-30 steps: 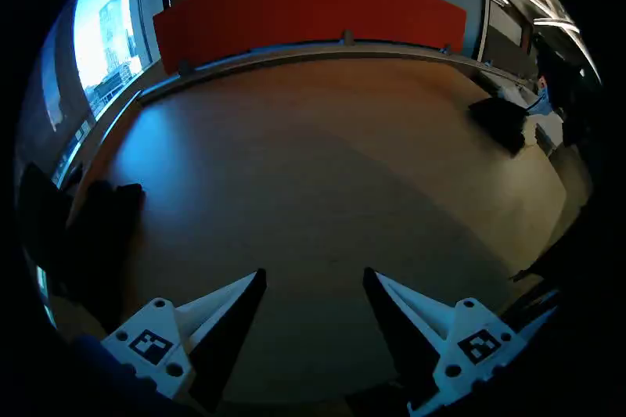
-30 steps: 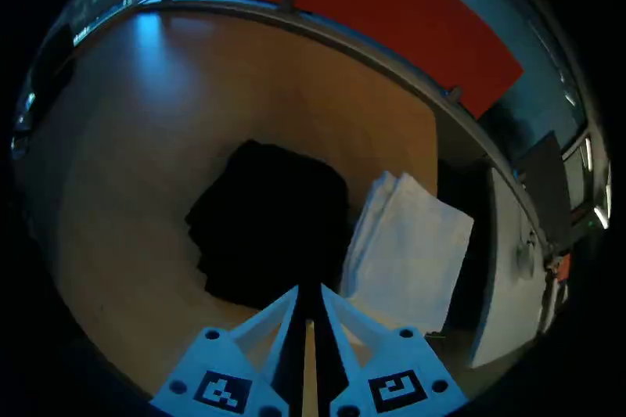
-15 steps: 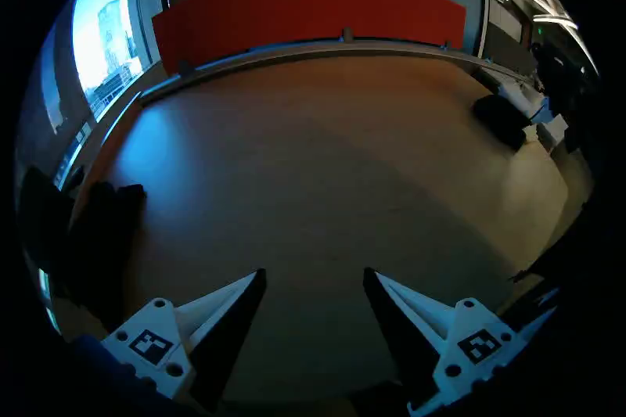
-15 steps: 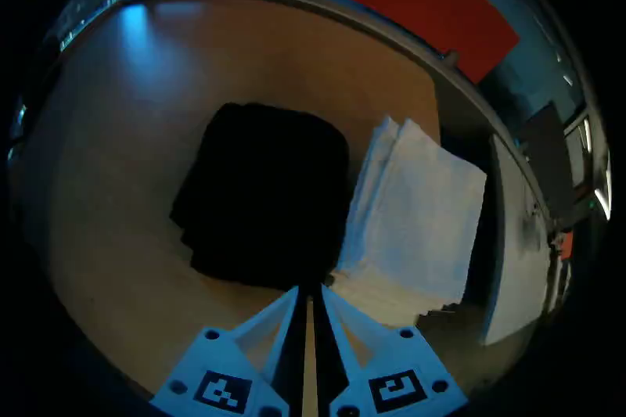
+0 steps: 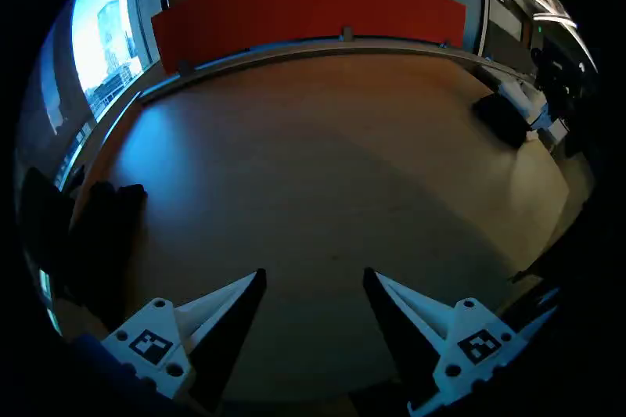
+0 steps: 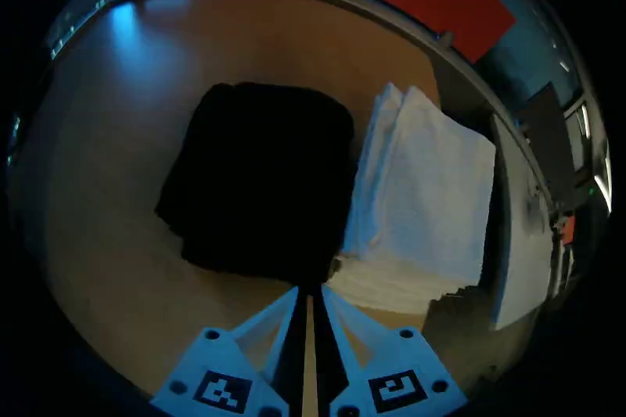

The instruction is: Fold towel

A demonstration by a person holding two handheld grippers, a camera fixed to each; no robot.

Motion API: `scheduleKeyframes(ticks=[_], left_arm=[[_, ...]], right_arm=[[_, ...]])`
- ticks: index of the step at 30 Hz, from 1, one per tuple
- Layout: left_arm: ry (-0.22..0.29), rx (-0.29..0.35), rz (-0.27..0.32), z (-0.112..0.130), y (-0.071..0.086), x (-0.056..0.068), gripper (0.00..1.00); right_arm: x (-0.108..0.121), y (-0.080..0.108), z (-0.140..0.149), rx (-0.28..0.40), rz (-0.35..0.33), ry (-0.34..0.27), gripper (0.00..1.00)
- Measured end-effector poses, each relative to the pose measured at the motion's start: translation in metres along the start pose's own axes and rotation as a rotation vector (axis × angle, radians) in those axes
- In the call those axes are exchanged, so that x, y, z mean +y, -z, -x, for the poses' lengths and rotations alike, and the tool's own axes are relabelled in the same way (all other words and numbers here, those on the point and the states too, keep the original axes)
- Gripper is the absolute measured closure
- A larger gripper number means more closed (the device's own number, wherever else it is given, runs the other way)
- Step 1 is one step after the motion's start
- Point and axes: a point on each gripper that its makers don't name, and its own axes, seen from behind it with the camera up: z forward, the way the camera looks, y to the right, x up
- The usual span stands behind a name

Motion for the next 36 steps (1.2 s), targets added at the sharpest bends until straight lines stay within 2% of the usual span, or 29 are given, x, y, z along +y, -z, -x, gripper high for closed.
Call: scheduleKeyframes(ticks=[6, 15, 22, 28, 36], left_arm=[[-0.004, -0.002, -0.002, -0.001, 0.001, -0.002, 0.08], [-0.008, -0.001, 0.004, -0.003, -0.001, 0.000, 0.08], [-0.009, 0.005, 0.011, -0.006, -0.004, 0.002, 0.08], [-0.011, 0.008, 0.015, -0.006, -0.004, 0.002, 0.08], [-0.004, 0.010, 0.019, -0.005, -0.005, 0.002, 0.08]], right_arm=[[0.000, -0.004, -0.001, 0.001, 0.018, -0.015, 0.90], [-0.003, 0.000, -0.003, 0.030, 0.024, -0.032, 0.59], [-0.009, 0.008, -0.010, 0.070, 0.003, -0.057, 0.32], [-0.013, 0.012, -0.010, 0.080, -0.001, -0.053, 0.22], [-0.024, 0.018, -0.018, 0.103, -0.020, -0.051, 0.22]])
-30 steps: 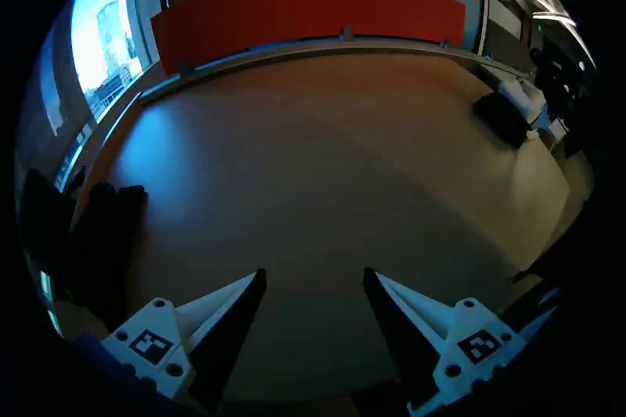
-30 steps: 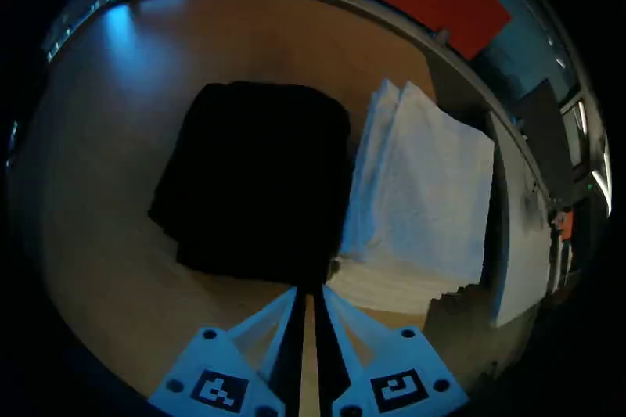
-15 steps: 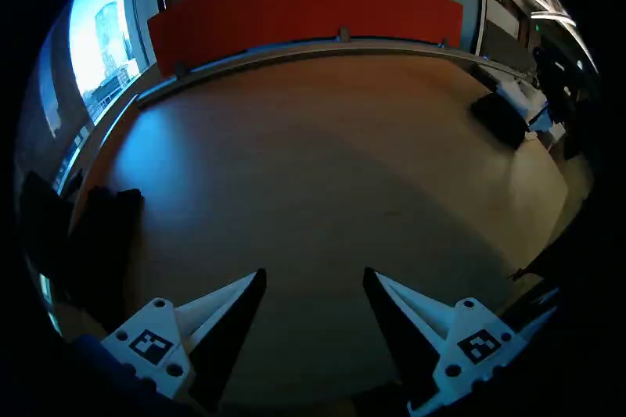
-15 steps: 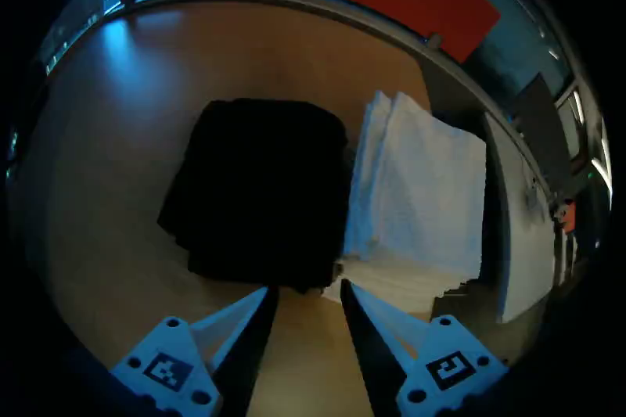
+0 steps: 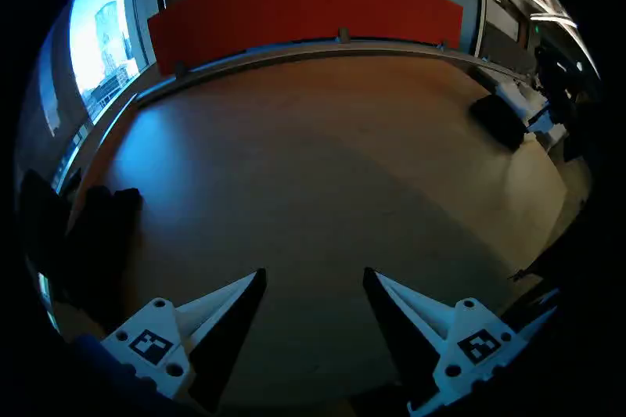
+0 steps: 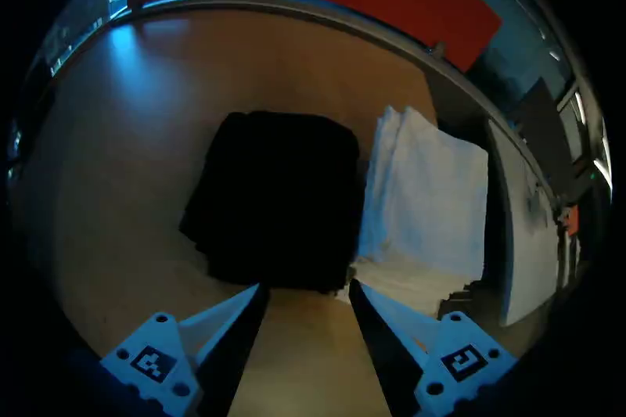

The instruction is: Fold towel

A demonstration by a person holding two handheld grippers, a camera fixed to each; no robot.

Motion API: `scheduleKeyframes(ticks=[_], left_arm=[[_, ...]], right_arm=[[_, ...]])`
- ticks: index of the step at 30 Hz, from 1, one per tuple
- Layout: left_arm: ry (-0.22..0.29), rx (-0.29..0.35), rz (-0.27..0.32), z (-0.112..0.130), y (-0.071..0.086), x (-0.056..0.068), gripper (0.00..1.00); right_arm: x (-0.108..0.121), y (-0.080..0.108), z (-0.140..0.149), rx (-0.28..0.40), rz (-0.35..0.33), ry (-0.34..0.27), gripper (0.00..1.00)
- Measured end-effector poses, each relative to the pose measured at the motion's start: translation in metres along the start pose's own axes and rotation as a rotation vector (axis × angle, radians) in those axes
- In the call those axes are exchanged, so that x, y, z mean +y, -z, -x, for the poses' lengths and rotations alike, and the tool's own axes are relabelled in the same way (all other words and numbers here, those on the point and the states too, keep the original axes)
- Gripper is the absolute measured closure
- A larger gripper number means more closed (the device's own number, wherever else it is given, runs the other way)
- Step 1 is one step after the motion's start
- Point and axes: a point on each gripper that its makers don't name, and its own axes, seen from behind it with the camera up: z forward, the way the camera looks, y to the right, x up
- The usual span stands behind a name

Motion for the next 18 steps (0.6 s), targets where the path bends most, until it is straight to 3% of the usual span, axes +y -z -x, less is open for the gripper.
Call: scheduleKeyframes(ticks=[4, 8, 18], left_arm=[[-0.002, 0.002, -0.001, 0.000, 0.001, -0.001, 0.08], [0.003, 0.001, -0.004, 0.001, 0.001, -0.002, 0.08], [0.012, -0.003, -0.019, 0.004, 0.004, -0.006, 0.08]], right_arm=[[-0.009, 0.000, -0.012, 0.027, -0.019, -0.008, 0.21], [-0.014, 0.000, -0.026, 0.053, -0.030, -0.013, 0.09], [-0.009, -0.008, -0.063, 0.097, -0.029, -0.038, 0.10]])
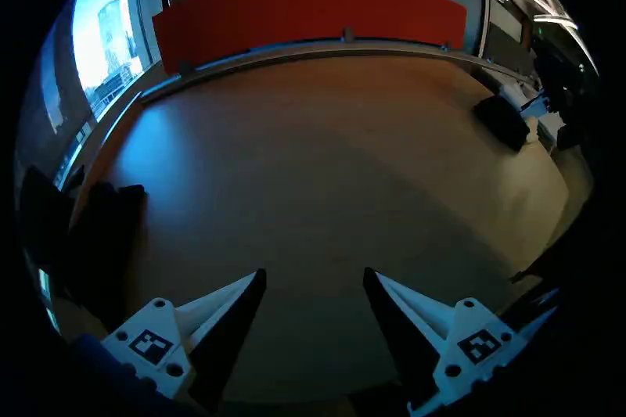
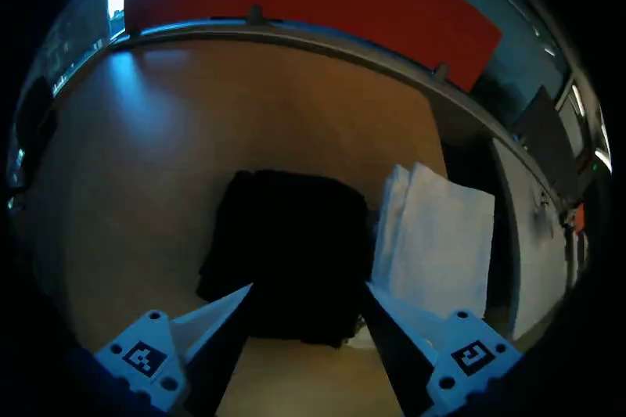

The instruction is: Fold towel

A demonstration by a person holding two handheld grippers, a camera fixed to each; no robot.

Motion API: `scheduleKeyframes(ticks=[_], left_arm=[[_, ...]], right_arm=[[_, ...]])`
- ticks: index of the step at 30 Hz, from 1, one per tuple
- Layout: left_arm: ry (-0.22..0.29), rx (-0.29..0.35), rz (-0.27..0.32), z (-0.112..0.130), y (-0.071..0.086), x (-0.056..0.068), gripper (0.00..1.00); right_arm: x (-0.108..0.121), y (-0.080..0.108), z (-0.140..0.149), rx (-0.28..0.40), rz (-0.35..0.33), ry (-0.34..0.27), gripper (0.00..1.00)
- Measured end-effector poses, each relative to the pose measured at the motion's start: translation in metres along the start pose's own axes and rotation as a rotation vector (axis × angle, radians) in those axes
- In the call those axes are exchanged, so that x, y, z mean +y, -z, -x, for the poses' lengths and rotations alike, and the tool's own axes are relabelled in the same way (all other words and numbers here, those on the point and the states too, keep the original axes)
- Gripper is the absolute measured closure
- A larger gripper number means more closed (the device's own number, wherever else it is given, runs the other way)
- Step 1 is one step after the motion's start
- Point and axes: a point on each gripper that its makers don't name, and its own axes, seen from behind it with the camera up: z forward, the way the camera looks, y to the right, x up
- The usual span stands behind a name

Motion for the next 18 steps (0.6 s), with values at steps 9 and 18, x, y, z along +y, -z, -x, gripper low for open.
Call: scheduleKeyframes(ticks=[9, 18], left_arm=[[0.019, -0.009, -0.020, 0.001, -0.001, -0.004, 0.08], [0.034, -0.020, -0.039, 0.003, -0.001, -0.006, 0.08]], right_arm=[[0.006, -0.015, -0.027, 0.022, 0.001, -0.009, 0.10], [0.013, -0.030, -0.047, 0.035, 0.001, -0.031, 0.23]])
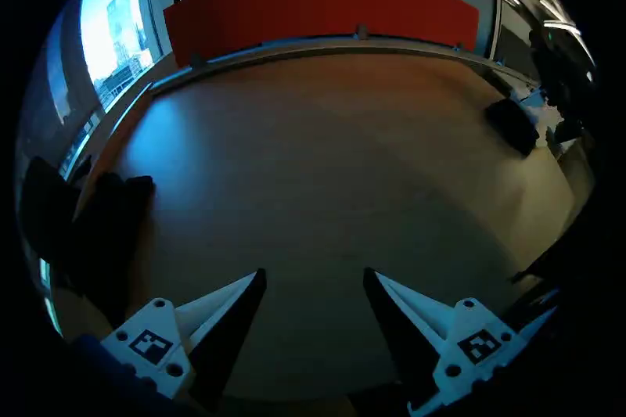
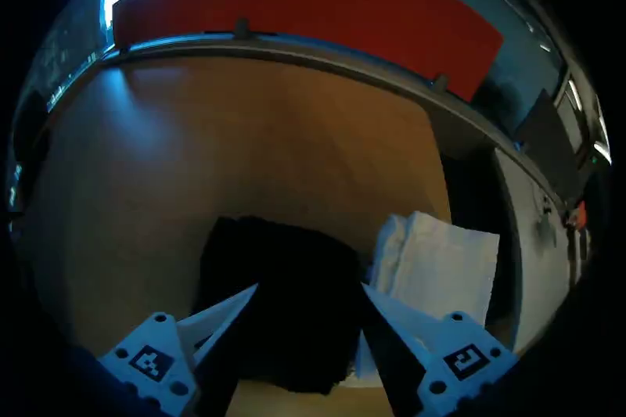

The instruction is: Fold towel

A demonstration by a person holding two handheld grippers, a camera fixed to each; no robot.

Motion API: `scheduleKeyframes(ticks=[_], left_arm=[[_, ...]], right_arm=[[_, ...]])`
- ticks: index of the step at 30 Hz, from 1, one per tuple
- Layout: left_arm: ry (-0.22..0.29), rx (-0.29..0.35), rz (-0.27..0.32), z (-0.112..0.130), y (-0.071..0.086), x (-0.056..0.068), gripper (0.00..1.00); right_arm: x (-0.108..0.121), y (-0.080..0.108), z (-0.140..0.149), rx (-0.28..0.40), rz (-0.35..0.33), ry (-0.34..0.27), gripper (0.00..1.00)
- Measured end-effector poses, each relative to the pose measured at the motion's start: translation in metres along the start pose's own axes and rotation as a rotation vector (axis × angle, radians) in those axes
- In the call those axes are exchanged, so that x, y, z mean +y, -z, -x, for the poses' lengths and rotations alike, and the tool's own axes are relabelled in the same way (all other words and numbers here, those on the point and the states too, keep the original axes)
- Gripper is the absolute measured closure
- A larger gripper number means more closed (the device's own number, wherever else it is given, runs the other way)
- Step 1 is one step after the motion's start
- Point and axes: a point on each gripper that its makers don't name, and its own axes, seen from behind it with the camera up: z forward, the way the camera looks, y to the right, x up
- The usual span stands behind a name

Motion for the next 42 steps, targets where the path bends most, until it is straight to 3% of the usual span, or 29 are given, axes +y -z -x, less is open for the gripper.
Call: scheduleKeyframes(ticks=[10, 15, 26, 39, 42], left_arm=[[0.002, -0.010, -0.008, 0.000, -0.001, 0.001, 0.08], [0.000, -0.016, -0.010, 0.001, -0.002, 0.001, 0.08], [-0.007, -0.019, -0.008, -0.001, -0.004, 0.002, 0.08], [-0.011, -0.014, -0.001, -0.005, -0.007, 0.003, 0.08], [-0.011, -0.015, 0.001, -0.005, -0.008, 0.004, 0.08]], right_arm=[[0.011, -0.012, -0.001, -0.017, 0.017, -0.017, 0.54], [0.012, -0.016, 0.001, -0.024, 0.013, -0.020, 0.63], [0.011, -0.019, -0.003, -0.007, 0.014, -0.012, 0.94], [0.007, -0.013, -0.008, 0.019, 0.006, 0.009, 0.95], [0.008, -0.013, -0.007, 0.013, 0.013, 0.004, 0.87]])
